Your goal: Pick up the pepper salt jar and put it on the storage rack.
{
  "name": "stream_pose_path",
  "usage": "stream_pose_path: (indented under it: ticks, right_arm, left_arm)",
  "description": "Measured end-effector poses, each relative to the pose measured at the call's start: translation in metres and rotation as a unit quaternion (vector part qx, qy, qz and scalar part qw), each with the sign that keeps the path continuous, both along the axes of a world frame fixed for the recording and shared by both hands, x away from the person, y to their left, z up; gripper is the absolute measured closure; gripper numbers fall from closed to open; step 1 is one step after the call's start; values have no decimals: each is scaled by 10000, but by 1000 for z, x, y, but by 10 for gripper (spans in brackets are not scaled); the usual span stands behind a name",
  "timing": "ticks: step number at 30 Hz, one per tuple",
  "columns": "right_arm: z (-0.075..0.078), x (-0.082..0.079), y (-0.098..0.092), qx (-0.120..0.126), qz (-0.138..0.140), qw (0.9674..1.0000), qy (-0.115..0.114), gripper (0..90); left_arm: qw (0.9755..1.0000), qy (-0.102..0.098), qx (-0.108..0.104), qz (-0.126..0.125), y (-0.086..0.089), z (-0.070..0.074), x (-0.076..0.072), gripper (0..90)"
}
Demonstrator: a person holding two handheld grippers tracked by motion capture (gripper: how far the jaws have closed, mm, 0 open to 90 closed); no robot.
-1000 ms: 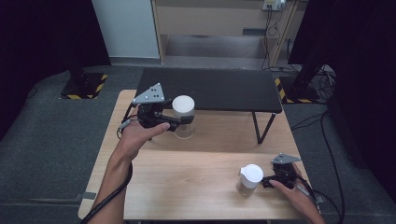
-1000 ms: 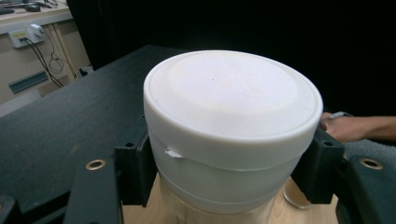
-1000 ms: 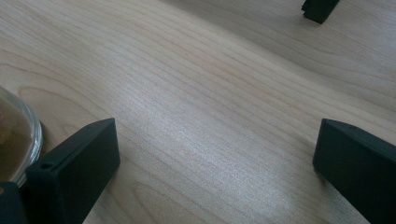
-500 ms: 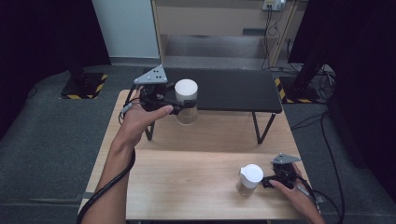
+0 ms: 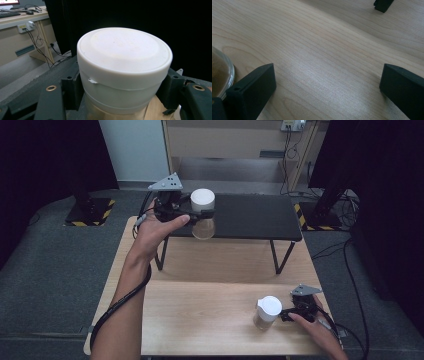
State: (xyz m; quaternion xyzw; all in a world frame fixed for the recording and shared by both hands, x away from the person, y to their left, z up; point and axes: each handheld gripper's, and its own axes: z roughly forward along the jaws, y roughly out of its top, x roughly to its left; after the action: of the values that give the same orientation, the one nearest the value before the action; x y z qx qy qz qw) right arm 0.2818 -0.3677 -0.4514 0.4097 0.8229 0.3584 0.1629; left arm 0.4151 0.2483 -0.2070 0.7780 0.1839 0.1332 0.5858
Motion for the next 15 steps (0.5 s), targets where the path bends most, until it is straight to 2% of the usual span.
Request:
stream_pose_path:
  ticks: [8,15]
  right_arm:
    - [0,0,0,1,0,10000,0,14]
    - [0,0,0,2,0,10000,1,15]
  left_arm:
    - [9999,27,21,153,1,1,16,330]
    - [9992,113,18,383,8,-4,27,330]
